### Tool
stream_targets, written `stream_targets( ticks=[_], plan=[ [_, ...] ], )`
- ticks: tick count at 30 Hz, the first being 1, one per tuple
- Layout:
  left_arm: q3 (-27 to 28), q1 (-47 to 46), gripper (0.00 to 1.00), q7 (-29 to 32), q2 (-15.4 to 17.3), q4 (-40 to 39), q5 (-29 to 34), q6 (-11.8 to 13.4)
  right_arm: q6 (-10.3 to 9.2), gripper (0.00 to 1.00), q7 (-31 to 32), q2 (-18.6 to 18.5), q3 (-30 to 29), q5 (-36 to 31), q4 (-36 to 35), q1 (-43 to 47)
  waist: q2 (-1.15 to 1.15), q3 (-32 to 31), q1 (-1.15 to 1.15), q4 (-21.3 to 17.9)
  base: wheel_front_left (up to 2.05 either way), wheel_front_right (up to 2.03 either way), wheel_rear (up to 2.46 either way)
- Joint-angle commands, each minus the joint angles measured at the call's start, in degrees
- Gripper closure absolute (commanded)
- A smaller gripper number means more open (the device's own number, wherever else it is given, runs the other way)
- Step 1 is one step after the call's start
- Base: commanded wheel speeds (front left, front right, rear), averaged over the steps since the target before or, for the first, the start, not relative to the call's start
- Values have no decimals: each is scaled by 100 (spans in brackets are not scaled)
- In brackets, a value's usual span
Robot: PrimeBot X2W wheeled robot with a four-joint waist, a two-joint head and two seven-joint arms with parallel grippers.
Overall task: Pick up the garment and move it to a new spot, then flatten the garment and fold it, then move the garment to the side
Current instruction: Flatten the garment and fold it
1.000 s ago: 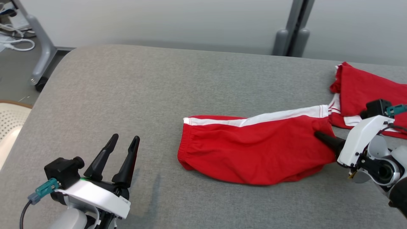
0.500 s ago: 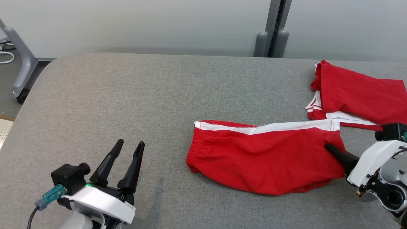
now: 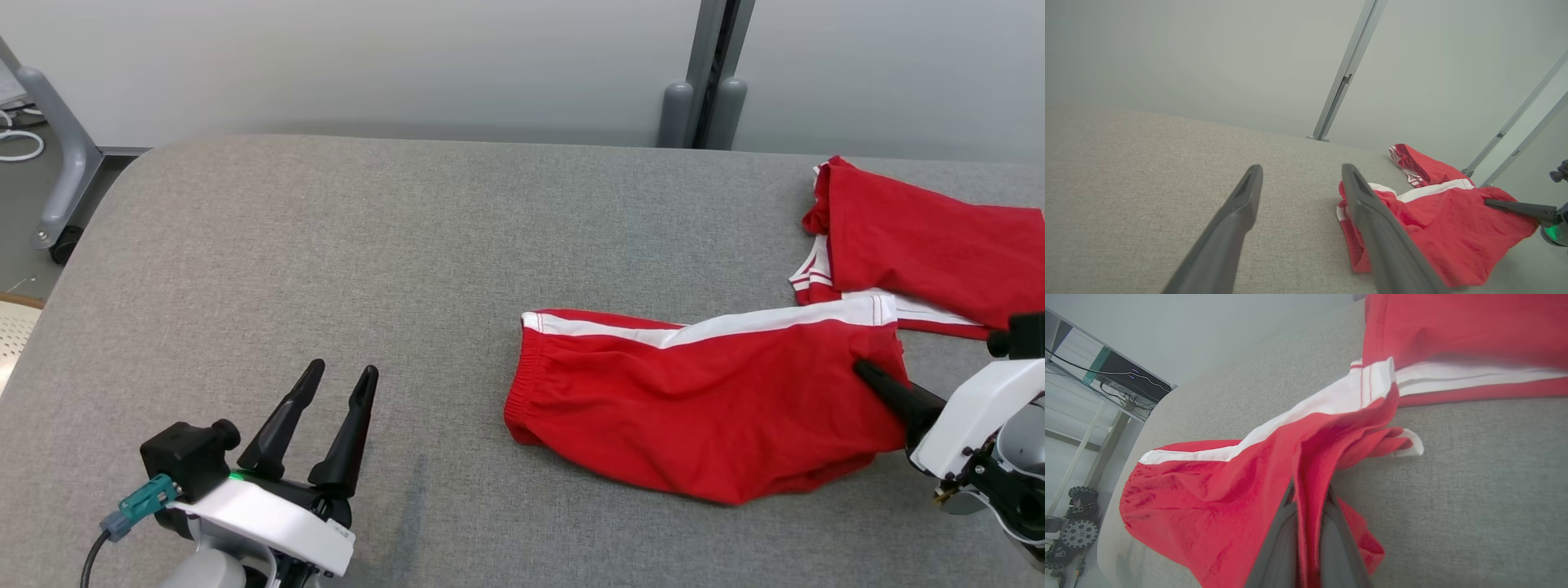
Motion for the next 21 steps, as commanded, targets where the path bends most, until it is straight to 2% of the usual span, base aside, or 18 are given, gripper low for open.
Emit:
stream_targets(
  ticks=[1,12,21],
  plan=[
    [24,-19,0,-27,-20,11,16,-33,2,100,-26,-45,-11,-18,-33,28,0,-7,0,13,0,0,0],
    [-8,27,0,-28,-211,165,26,-116,3,100,318,-77,2,26,-977,-178,0,-139,0,305,0,0,0],
    [-35,14,0,-27,-388,307,-55,-211,3,100,829,412,155,145,-1085,-563,0,-144,0,690,0,0,0]
  ],
)
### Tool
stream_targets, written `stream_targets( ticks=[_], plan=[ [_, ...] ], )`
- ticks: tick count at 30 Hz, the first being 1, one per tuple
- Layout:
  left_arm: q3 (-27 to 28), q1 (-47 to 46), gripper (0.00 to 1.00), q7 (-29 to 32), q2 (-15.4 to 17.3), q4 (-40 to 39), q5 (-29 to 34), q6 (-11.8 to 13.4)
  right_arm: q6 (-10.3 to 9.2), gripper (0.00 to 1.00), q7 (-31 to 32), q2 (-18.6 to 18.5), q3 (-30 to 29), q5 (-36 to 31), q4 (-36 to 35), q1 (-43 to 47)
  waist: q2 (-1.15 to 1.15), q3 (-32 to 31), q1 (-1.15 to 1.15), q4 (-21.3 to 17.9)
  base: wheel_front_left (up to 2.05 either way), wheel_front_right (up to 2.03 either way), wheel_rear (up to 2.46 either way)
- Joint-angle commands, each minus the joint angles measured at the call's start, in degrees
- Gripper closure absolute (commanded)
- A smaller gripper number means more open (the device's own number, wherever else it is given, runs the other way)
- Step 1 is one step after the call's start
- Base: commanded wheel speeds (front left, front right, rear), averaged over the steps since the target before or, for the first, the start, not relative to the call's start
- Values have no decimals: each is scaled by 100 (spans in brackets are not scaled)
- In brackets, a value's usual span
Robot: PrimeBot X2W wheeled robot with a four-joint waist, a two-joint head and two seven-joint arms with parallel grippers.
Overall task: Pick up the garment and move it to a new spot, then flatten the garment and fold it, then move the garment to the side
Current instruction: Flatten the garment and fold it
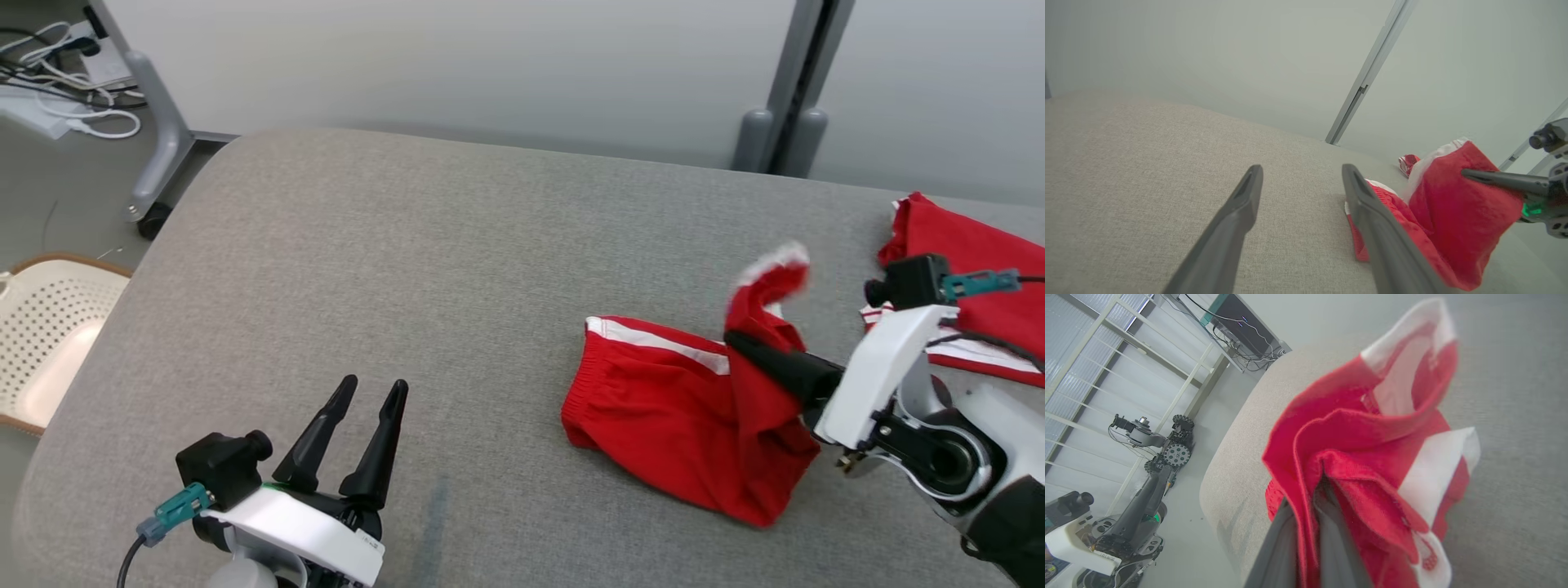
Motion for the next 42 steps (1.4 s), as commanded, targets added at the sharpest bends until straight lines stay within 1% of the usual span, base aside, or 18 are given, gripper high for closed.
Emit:
stream_targets(
  ticks=[1,8,12,18,19,21,22,26,30,34,37,42],
  plan=[
    [5,-20,0,-27,-2,34,-13,-20,4,100,62,37,15,52,53,-89,0,24,0,99,0,0,0],
    [-19,-115,0,-24,-88,180,28,-82,4,100,466,489,216,91,652,-395,0,116,0,475,0,0,0],
    [1,-137,0,-23,-126,239,57,-103,4,100,535,708,272,142,927,-458,0,150,0,657,0,0,0],
    [13,-158,0,-23,-160,314,72,-140,4,100,606,1019,373,169,1241,-555,0,163,0,790,0,0,0],
    [16,-159,0,-23,-163,324,74,-148,4,91,607,1066,383,181,1265,-561,0,164,0,800,0,0,0],
    [27,-158,0,-23,-161,342,83,-141,4,50,587,1136,404,184,1328,-560,0,166,0,810,0,0,0],
    [32,-157,0,-23,-158,351,86,-146,4,0,582,1162,416,186,1353,-570,0,165,0,808,0,0,0],
    [43,-134,0,-23,-124,377,117,-151,4,0,498,1203,410,199,1292,-583,0,137,0,734,0,0,0],
    [34,-95,0,-19,-87,371,125,-145,4,0,245,1087,313,182,960,-515,0,78,0,576,0,0,0],
    [39,-57,0,-11,-44,339,132,-117,4,0,-142,867,87,264,369,-367,0,17,0,362,0,0,0],
    [46,-33,0,-11,-14,310,131,-94,4,0,-509,575,-144,225,-41,-260,0,-12,0,195,0,0,0],
    [49,-27,0,-13,12,264,161,-58,4,0,-1050,93,-348,13,-351,-12,0,-29,0,-49,0,0,0]
  ],
)
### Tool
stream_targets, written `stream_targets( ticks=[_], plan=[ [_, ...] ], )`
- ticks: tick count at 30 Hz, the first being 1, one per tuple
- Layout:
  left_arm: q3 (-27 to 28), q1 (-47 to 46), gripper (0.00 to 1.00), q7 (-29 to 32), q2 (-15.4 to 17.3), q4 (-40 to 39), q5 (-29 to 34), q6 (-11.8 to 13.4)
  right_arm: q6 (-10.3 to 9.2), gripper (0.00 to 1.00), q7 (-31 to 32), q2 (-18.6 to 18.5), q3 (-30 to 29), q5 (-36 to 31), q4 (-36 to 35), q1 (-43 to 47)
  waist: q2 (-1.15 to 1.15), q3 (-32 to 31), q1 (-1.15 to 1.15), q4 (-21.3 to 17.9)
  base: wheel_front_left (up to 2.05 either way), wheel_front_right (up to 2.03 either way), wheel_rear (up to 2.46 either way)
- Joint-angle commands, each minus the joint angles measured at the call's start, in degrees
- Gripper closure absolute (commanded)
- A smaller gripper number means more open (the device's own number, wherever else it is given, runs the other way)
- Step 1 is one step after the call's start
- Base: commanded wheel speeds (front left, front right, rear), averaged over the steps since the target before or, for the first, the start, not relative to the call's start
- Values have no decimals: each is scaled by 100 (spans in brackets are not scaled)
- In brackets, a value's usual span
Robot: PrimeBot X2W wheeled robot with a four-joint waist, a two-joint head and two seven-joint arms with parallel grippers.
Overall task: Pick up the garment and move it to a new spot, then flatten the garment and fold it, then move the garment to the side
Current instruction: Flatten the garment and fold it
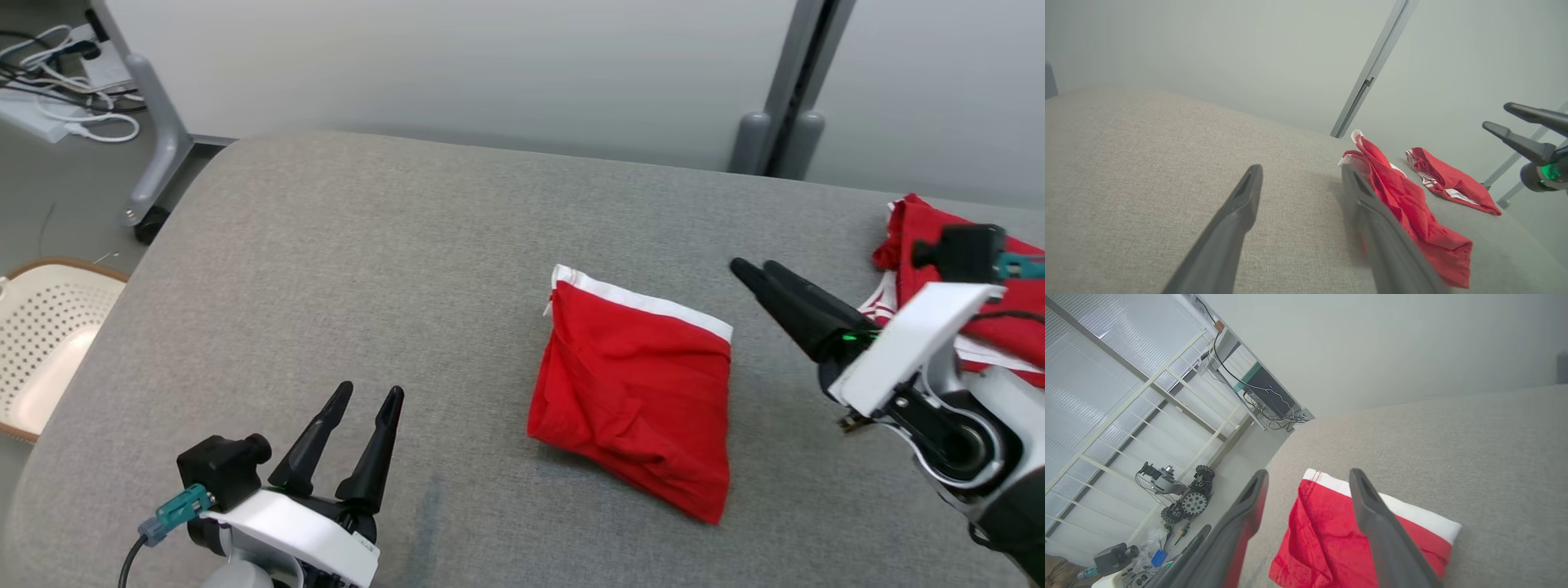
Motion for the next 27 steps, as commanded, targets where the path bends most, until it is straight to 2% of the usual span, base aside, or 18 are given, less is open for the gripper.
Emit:
stream_targets(
  ticks=[1,7,17,18,19,20,27],
  plan=[
    [13,12,0,-17,49,-19,46,27,4,0,-149,-121,-45,-63,-43,151,0,-11,0,-114,0,0,0],
    [16,32,0,-18,69,-51,35,38,4,0,-388,-359,18,-194,-6,533,0,9,0,-274,0,0,0],
    [-41,-70,0,-1,56,-26,12,23,4,0,-357,-117,265,-452,365,397,0,16,0,-246,0,0,0],
    [-41,-69,0,-2,48,-19,6,21,4,42,-347,-121,311,-592,504,362,0,13,0,-220,0,0,0],
    [-41,-68,0,-3,41,-14,3,21,4,64,-374,-92,354,-721,671,310,0,10,0,-197,0,0,0],
    [-38,-73,0,-5,28,-13,8,22,4,100,-393,-33,410,-849,836,262,0,7,0,-169,0,0,0],
    [116,-68,0,-24,-51,-158,220,38,4,100,-473,510,684,-1443,1570,99,0,-35,0,28,0,0,0]
  ],
)
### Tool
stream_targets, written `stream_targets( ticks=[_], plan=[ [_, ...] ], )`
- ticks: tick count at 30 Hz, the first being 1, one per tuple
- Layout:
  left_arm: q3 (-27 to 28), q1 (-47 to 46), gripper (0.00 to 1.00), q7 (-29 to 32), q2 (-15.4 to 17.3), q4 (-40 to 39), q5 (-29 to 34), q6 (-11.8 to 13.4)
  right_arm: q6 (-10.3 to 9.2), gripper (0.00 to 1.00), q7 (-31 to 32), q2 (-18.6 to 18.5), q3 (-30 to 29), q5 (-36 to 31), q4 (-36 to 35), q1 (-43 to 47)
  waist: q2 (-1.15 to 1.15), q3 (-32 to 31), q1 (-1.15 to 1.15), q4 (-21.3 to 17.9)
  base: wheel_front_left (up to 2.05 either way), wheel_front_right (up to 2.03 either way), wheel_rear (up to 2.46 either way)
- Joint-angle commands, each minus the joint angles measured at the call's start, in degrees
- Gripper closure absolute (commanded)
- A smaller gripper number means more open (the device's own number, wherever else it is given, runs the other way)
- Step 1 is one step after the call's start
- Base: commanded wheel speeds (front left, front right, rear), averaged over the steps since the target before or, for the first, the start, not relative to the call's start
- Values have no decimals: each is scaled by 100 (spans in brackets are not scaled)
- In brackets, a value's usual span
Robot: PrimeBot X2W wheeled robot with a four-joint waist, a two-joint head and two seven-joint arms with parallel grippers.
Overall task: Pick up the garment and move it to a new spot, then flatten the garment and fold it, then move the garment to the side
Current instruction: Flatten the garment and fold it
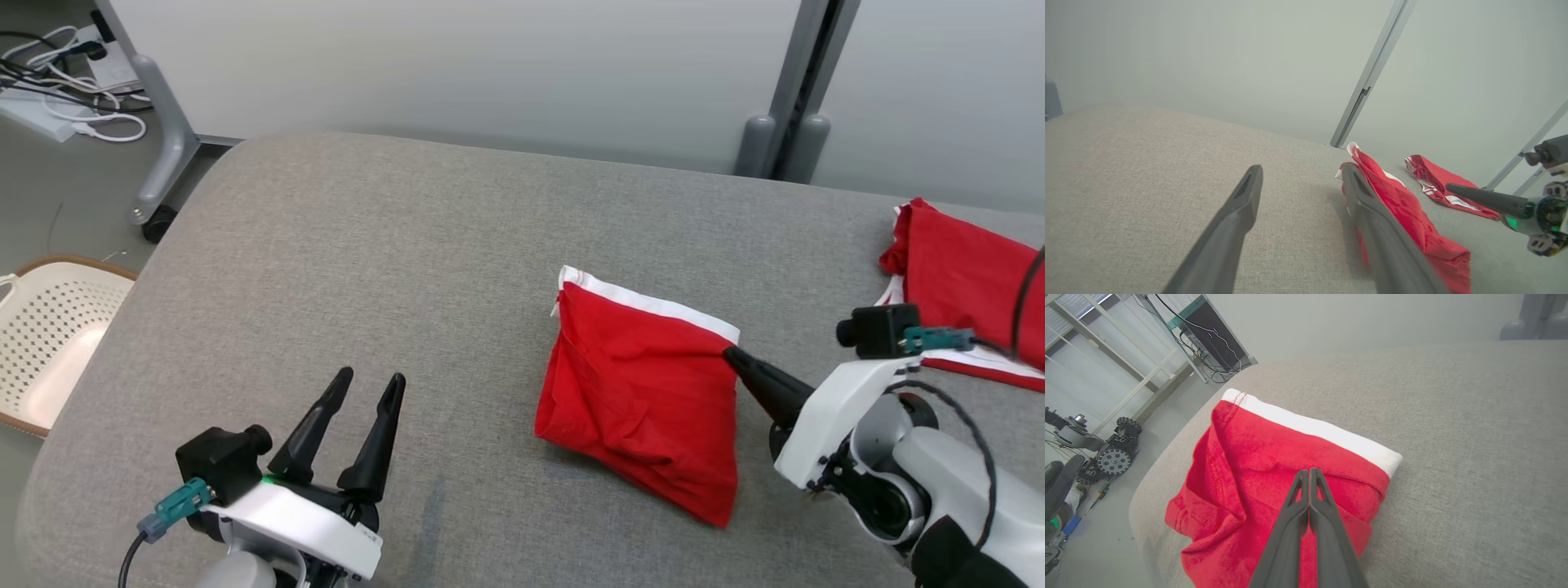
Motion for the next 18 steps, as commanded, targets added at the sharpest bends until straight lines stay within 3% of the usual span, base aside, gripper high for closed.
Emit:
stream_targets(
  ticks=[1,10,18],
  plan=[
    [73,-61,0,-25,-14,-60,72,18,3,100,-49,1,21,-70,87,-12,0,-16,0,59,0,0,0],
    [396,186,0,-28,-217,-169,646,0,4,100,84,563,316,-285,684,158,0,-51,0,341,0,0,0],
    [570,268,0,-28,-353,-157,895,-65,4,100,154,766,598,-55,228,329,0,-69,0,546,0,0,0]
  ],
)
